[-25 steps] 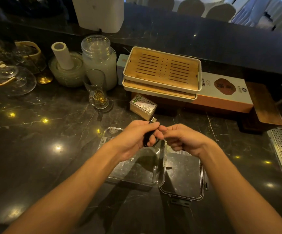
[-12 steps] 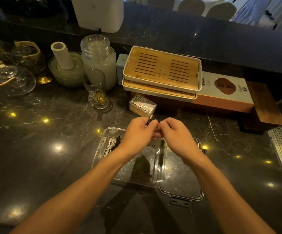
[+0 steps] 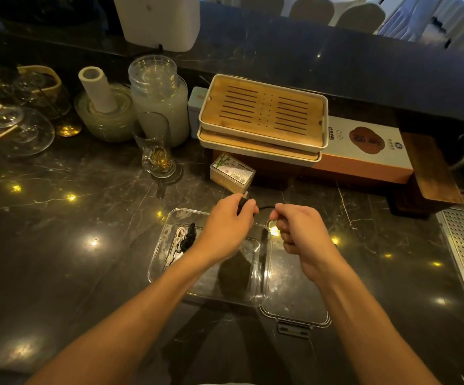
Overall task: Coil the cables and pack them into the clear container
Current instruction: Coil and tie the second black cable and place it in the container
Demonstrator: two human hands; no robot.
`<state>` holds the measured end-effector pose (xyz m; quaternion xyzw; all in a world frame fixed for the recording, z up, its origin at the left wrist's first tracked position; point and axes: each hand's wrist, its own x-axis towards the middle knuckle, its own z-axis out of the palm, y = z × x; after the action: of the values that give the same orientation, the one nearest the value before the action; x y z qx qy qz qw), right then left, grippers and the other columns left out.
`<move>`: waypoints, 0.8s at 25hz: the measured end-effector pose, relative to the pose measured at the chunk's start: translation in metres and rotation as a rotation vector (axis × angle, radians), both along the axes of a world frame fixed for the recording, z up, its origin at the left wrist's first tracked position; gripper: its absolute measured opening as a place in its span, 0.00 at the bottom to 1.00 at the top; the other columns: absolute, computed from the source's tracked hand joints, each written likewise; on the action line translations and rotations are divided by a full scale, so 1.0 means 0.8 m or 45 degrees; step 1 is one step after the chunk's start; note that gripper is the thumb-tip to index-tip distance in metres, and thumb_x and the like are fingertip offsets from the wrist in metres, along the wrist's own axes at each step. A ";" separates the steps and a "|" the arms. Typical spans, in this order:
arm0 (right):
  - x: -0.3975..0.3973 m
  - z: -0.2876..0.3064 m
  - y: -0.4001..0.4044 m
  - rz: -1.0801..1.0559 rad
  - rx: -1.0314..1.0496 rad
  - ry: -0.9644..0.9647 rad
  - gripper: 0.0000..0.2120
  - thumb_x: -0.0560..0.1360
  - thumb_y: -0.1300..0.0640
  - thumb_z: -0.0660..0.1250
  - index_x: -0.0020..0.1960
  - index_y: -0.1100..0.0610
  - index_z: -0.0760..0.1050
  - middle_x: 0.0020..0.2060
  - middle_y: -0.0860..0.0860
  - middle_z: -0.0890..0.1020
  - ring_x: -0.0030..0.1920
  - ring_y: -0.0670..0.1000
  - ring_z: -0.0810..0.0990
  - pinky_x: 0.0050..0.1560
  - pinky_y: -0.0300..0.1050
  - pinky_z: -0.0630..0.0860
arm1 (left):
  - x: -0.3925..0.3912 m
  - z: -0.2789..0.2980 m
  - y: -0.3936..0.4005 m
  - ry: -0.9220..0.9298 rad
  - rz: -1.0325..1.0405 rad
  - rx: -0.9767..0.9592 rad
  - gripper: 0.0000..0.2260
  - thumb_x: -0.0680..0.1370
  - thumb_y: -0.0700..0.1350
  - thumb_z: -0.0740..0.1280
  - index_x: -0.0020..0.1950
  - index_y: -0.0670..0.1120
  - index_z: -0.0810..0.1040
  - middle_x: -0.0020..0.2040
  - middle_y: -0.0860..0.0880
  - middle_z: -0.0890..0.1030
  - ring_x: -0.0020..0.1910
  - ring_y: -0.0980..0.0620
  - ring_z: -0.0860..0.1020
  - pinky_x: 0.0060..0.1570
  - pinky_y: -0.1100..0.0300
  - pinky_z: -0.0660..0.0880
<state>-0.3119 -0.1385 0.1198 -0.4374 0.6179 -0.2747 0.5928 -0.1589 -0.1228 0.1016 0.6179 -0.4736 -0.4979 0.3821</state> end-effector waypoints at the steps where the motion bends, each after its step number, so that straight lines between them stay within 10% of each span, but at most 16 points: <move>1: -0.007 -0.002 -0.008 0.064 -0.002 0.053 0.13 0.84 0.54 0.61 0.46 0.57 0.80 0.28 0.48 0.68 0.26 0.44 0.63 0.26 0.39 0.58 | 0.005 0.002 -0.002 0.066 -0.031 0.045 0.11 0.84 0.46 0.61 0.46 0.45 0.79 0.29 0.55 0.74 0.27 0.57 0.71 0.32 0.61 0.69; 6: -0.012 -0.007 -0.018 0.472 -0.022 0.192 0.12 0.83 0.65 0.59 0.57 0.56 0.81 0.42 0.55 0.83 0.36 0.49 0.79 0.35 0.45 0.79 | 0.015 0.014 -0.004 0.922 0.050 0.241 0.12 0.86 0.44 0.58 0.46 0.43 0.75 0.27 0.54 0.64 0.22 0.59 0.61 0.24 0.66 0.59; 9: -0.002 -0.006 -0.013 0.491 -0.099 -0.065 0.14 0.82 0.64 0.59 0.63 0.56 0.79 0.35 0.56 0.78 0.30 0.51 0.75 0.27 0.45 0.72 | 0.018 0.013 -0.008 1.197 0.076 0.239 0.12 0.85 0.47 0.58 0.46 0.43 0.74 0.27 0.54 0.63 0.22 0.60 0.61 0.25 0.65 0.58; 20: 0.025 -0.014 0.002 0.238 -0.293 -0.112 0.10 0.84 0.49 0.65 0.55 0.54 0.81 0.34 0.57 0.79 0.24 0.49 0.71 0.25 0.45 0.70 | 0.008 0.013 -0.008 1.305 0.283 0.193 0.15 0.86 0.50 0.58 0.43 0.44 0.73 0.28 0.52 0.64 0.26 0.57 0.65 0.29 0.64 0.67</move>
<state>-0.2917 -0.1371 0.1083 -0.5454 0.5126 -0.3062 0.5882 -0.1527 -0.1288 0.1120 0.3678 -0.1204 -0.7253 0.5693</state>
